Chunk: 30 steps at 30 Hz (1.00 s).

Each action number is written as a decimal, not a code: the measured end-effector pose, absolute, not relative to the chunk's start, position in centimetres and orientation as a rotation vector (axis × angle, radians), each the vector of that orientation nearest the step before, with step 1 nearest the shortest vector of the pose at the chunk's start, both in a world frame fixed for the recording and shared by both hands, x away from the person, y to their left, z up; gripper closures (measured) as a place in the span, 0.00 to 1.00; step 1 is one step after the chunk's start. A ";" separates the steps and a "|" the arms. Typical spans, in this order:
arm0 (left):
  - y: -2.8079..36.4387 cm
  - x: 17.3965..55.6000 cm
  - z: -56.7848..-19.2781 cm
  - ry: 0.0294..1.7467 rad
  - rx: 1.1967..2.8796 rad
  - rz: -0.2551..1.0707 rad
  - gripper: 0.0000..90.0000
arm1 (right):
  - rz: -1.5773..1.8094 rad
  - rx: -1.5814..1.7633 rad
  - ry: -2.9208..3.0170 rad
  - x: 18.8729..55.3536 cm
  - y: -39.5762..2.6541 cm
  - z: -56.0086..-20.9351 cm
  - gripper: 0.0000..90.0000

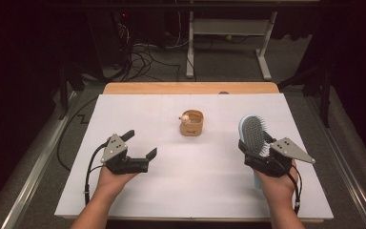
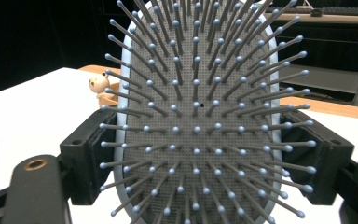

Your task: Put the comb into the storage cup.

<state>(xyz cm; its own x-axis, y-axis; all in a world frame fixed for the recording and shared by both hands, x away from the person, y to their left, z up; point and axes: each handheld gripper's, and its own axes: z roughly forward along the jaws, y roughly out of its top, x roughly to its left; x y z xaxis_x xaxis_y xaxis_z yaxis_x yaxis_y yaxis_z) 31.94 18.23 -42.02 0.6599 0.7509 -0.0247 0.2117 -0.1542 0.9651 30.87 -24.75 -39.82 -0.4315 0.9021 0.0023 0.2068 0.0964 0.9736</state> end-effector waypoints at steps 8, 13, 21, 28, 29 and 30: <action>16.3 32.8 -41.8 0.786 1.710 0.562 0.00 | 1.374 1.090 1.738 30.9 -24.5 -39.9 0.23; 14.9 33.5 -41.6 0.772 1.721 0.517 0.00 | 1.374 1.089 1.735 31.0 -24.4 -39.9 0.23; 13.2 34.0 -42.5 0.747 1.747 0.476 0.00 | 1.366 1.070 1.742 31.0 -23.9 -40.0 0.23; 12.8 33.3 -42.5 0.716 1.755 0.451 0.00 | 1.361 1.045 1.755 30.9 -23.2 -40.2 0.23; 12.8 33.3 -42.4 0.713 1.755 0.450 0.00 | 1.362 1.036 1.757 30.9 -22.9 -40.2 0.23; 12.8 33.2 -42.4 0.712 1.756 0.449 0.00 | 1.362 1.036 1.757 30.9 -22.9 -40.2 0.23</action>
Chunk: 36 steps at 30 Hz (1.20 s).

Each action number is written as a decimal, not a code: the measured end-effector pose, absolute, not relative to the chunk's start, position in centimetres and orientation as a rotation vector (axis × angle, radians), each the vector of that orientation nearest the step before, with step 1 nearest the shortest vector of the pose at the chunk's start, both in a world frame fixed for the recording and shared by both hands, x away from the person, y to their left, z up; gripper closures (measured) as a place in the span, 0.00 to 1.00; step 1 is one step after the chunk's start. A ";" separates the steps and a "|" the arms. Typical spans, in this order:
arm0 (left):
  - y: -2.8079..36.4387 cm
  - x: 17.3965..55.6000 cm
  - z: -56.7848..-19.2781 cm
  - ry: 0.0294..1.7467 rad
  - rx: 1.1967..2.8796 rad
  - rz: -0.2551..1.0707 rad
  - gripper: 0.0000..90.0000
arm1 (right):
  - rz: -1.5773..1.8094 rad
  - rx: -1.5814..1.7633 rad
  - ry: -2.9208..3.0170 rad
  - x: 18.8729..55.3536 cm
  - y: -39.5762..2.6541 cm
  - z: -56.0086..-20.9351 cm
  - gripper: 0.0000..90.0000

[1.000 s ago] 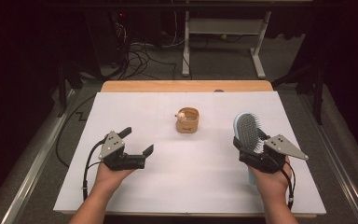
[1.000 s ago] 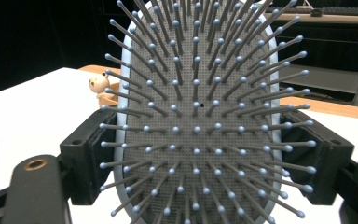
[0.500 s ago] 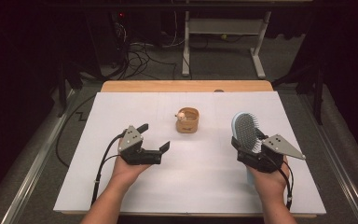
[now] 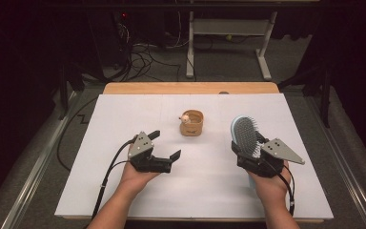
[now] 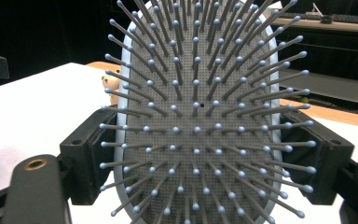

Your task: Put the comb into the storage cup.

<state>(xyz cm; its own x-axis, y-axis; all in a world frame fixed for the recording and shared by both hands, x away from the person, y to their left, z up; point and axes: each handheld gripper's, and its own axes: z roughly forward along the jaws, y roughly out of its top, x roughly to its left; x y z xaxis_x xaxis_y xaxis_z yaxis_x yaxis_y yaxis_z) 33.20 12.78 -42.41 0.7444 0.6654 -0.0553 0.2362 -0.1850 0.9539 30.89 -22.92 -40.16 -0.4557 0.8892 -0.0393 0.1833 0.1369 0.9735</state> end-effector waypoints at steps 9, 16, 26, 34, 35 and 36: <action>12.5 33.0 -42.7 0.704 1.766 0.432 0.00 | 1.369 0.997 1.771 30.6 -21.7 -40.2 0.23; 12.3 32.8 -42.8 0.694 1.763 0.426 0.00 | 1.379 0.970 1.776 30.5 -21.1 -40.1 0.23; 12.4 32.6 -42.6 0.697 1.755 0.419 0.00 | 1.398 0.932 1.809 30.9 -19.6 -39.9 0.23; 12.7 32.5 -42.3 0.704 1.740 0.414 0.00 | 1.412 0.886 1.834 31.6 -18.1 -39.8 0.23; 12.7 32.5 -42.2 0.704 1.740 0.414 0.00 | 1.412 0.884 1.836 31.7 -17.8 -39.7 0.23; 12.8 32.5 -42.2 0.706 1.740 0.413 0.00 | 1.416 0.876 1.837 31.8 -17.6 -39.7 0.23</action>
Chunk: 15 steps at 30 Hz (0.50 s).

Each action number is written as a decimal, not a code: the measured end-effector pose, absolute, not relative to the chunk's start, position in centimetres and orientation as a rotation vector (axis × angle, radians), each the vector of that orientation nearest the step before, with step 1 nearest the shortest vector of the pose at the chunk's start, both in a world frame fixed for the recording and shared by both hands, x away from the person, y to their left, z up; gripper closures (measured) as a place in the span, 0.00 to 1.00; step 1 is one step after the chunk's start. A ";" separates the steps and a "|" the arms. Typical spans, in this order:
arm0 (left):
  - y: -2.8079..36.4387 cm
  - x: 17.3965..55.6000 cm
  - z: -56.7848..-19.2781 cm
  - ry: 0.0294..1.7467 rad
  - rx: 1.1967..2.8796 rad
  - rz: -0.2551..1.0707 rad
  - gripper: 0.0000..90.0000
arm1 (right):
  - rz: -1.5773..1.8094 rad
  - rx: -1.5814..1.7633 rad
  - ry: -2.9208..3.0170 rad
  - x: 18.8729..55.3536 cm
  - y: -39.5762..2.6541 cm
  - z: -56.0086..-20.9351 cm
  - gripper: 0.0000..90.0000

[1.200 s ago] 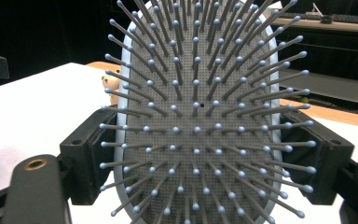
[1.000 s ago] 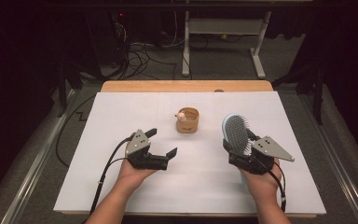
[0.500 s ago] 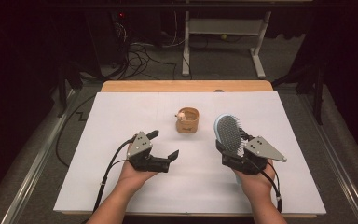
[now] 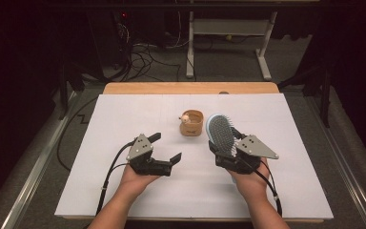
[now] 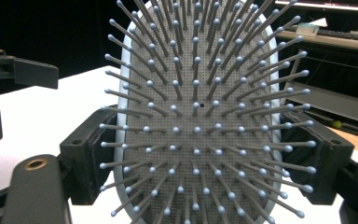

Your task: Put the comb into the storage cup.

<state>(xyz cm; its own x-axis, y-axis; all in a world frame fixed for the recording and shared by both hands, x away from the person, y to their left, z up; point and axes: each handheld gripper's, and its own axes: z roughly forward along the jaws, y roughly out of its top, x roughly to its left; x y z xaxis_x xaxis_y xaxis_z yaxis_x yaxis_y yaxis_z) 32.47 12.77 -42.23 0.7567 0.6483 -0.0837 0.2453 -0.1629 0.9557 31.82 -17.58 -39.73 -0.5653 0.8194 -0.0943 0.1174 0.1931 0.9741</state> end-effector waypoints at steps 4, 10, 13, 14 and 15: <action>12.8 32.5 -42.2 0.708 1.736 0.404 0.00 | 1.418 0.860 1.849 32.4 -16.5 -39.7 0.23; 12.8 32.4 -42.1 0.708 1.734 0.401 0.00 | 1.412 0.818 1.873 32.7 -14.9 -39.9 0.23; 12.9 32.4 -42.0 0.714 1.733 0.400 0.00 | 1.415 0.802 1.891 32.7 -14.3 -40.2 0.23; 12.9 32.4 -42.0 0.714 1.733 0.400 0.00 | 1.415 0.799 1.893 32.6 -14.2 -40.2 0.23; 12.9 32.3 -42.0 0.714 1.733 0.402 0.00 | 1.412 0.796 1.895 32.6 -14.1 -40.3 0.23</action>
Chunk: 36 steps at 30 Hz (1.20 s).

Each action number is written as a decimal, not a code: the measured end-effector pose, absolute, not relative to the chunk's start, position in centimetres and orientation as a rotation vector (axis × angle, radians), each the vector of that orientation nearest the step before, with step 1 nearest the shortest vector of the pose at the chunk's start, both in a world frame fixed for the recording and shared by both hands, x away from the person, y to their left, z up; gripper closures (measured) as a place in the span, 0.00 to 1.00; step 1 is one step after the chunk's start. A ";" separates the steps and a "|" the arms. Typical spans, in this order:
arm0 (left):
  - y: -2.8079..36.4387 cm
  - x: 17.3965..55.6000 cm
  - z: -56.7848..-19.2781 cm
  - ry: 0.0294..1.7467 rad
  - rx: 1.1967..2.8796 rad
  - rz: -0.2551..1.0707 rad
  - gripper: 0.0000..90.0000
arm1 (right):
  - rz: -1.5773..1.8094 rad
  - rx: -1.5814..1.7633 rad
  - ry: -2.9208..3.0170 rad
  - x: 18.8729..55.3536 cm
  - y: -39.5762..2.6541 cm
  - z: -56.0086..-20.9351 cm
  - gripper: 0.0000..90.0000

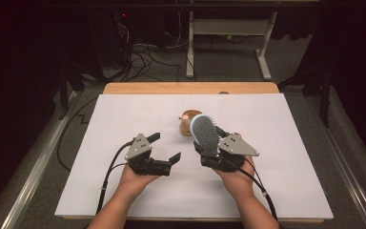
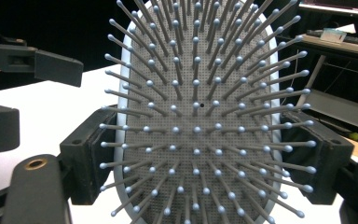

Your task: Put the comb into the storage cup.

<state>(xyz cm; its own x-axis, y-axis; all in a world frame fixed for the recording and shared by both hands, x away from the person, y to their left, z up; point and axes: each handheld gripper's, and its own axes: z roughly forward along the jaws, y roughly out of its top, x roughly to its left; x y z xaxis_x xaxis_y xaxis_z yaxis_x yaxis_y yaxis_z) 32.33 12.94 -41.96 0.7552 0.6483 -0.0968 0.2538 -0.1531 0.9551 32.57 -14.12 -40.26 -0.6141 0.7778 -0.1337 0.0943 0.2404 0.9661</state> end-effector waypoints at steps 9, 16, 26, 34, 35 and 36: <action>13.0 32.0 -41.4 0.702 1.723 0.399 0.00 | 1.431 0.793 1.908 31.8 -14.0 -40.6 0.23; 12.9 31.6 -41.0 0.687 1.714 0.397 0.01 | 1.425 0.783 1.924 31.3 -13.8 -41.0 0.23; 12.8 31.4 -40.7 0.674 1.709 0.389 0.01 | 1.412 0.770 1.944 31.0 -13.2 -41.5 0.23; 12.6 31.2 -40.5 0.670 1.709 0.380 0.01 | 1.419 0.755 1.942 30.7 -13.0 -41.4 0.23; 12.6 31.1 -40.4 0.667 1.712 0.381 0.01 | 1.418 0.754 1.943 30.6 -13.0 -41.4 0.23; 12.4 31.0 -40.3 0.662 1.711 0.380 0.01 | 1.417 0.752 1.944 30.6 -13.0 -41.5 0.23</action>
<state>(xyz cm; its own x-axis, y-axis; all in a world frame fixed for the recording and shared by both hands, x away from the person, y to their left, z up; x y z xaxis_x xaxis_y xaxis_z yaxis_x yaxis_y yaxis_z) 31.02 12.44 -40.33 0.7844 0.6126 -0.0969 0.2252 -0.1357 0.9648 30.62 -13.00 -41.46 -0.6518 0.7444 -0.1447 0.0903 0.2656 0.9599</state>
